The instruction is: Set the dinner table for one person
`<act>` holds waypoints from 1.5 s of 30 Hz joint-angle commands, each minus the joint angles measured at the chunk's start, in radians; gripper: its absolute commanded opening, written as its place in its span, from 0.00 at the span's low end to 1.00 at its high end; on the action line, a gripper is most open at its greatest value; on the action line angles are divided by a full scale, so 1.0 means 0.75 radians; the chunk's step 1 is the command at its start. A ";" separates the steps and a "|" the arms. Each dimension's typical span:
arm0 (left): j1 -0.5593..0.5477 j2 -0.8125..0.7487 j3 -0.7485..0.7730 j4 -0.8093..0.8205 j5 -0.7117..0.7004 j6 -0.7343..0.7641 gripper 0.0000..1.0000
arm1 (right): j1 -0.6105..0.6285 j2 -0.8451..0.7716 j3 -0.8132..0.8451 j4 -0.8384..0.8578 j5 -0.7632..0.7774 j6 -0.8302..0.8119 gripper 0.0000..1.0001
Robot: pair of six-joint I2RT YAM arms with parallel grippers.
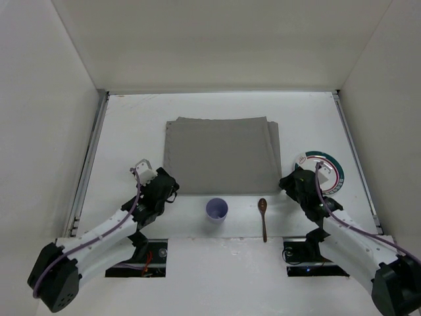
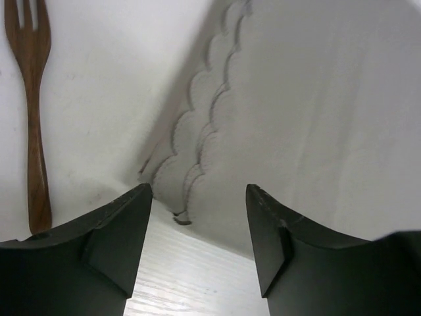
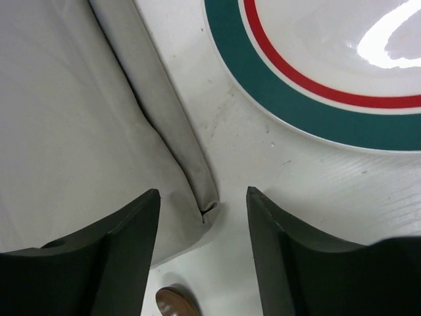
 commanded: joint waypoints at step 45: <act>0.101 0.095 -0.098 0.787 0.135 0.358 0.65 | -0.891 0.204 0.085 0.007 -0.055 0.025 0.52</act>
